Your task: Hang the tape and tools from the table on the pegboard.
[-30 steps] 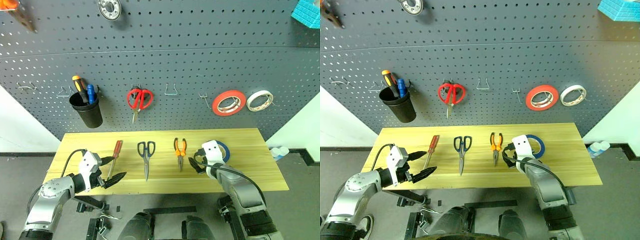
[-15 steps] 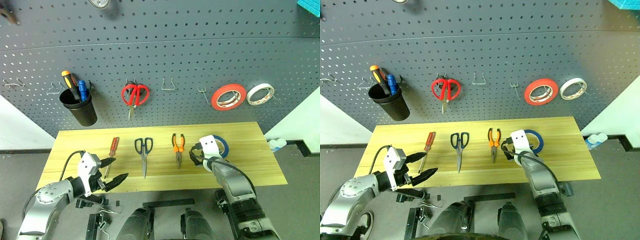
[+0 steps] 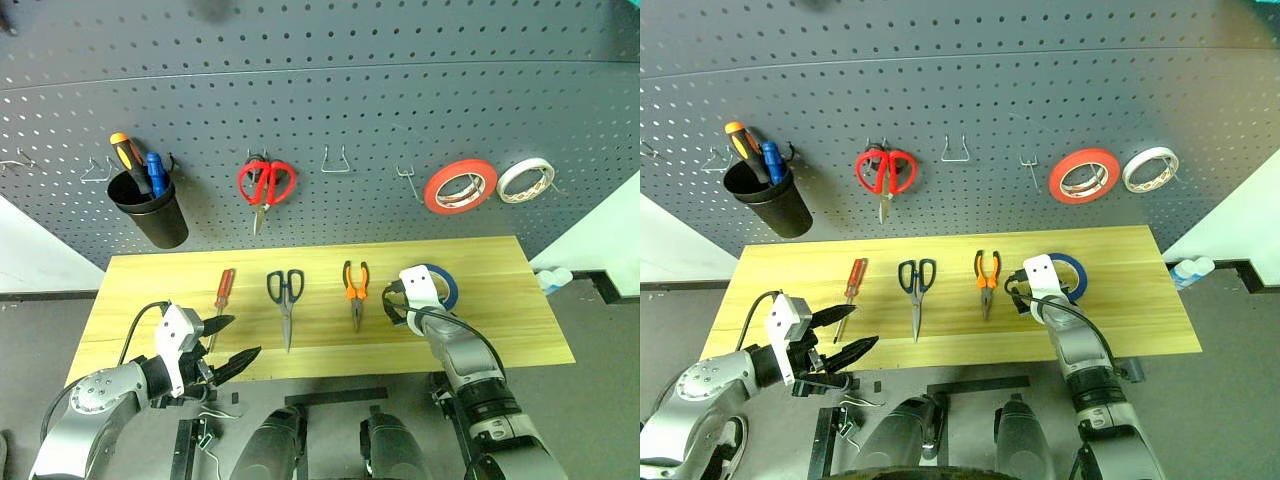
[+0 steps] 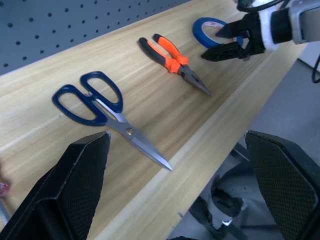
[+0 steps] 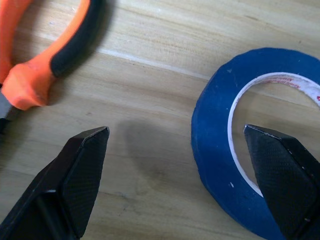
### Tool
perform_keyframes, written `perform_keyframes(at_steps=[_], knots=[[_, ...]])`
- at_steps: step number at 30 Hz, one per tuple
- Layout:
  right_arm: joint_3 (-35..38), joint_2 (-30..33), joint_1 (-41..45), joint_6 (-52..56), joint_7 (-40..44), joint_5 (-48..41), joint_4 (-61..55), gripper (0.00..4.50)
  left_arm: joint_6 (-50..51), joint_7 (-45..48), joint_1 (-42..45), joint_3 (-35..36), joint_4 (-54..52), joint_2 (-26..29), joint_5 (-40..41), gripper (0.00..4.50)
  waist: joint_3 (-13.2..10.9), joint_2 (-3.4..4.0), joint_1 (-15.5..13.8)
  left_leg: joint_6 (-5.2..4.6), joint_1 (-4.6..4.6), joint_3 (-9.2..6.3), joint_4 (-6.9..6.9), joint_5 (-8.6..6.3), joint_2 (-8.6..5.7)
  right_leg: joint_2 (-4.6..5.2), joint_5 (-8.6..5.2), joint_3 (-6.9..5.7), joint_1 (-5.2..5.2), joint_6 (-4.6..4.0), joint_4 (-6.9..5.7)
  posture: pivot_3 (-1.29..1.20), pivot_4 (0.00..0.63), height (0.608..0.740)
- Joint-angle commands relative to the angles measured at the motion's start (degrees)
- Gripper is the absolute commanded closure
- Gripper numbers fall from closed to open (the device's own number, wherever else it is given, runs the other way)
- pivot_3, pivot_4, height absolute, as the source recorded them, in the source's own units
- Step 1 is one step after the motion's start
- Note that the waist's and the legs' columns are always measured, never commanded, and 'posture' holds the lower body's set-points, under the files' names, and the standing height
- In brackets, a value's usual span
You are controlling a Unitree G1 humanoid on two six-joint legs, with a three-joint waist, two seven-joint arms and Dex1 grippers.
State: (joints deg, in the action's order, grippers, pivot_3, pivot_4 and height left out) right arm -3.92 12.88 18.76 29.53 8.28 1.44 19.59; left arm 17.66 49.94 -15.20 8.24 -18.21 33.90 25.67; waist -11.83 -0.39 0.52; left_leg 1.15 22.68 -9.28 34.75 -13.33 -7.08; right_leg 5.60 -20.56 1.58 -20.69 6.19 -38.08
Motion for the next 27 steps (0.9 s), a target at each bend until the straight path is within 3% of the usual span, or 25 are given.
perform_keyframes(at_steps=[1, 12, 27], knots=[[0.56, 0.49, 1.52, -1.55, 0.83, 0.22, 1.17, 0.00, 0.70, -0.44, -0.62, 1.50, -2.86, 0.62, 1.38, 0.02, -0.04, 0.01, 0.10, 0.00, 0.04, 0.00, 0.00, 0.00, 0.00, 0.00, 0.00, 0.00, -0.03, 0.00, 0.00, 0.08, 0.236, 0.740], [1.77, 1.66, 4.49, -2.76, 2.25, 0.05, 6.48, 0.00, 1.98, -1.17, -2.28, 1.66, -5.25, 0.57, 2.18, 0.02, -0.23, -0.03, 0.16, 0.06, 0.57, 0.00, 0.08, 0.05, 0.00, 0.00, 0.02, -0.04, -0.50, 0.01, -0.05, 0.09, 0.242, 0.740], [-0.68, 3.16, 5.37, 8.71, 12.93, -0.95, 8.19, 0.00, 2.40, -2.11, -2.53, 2.32, -5.97, 0.56, 2.42, 0.02, -0.27, -0.06, 0.15, 0.05, 0.58, -0.02, 0.11, 0.04, 0.00, 0.00, 0.02, -0.06, -0.49, 0.00, -0.03, 0.09, 0.245, 0.740]])
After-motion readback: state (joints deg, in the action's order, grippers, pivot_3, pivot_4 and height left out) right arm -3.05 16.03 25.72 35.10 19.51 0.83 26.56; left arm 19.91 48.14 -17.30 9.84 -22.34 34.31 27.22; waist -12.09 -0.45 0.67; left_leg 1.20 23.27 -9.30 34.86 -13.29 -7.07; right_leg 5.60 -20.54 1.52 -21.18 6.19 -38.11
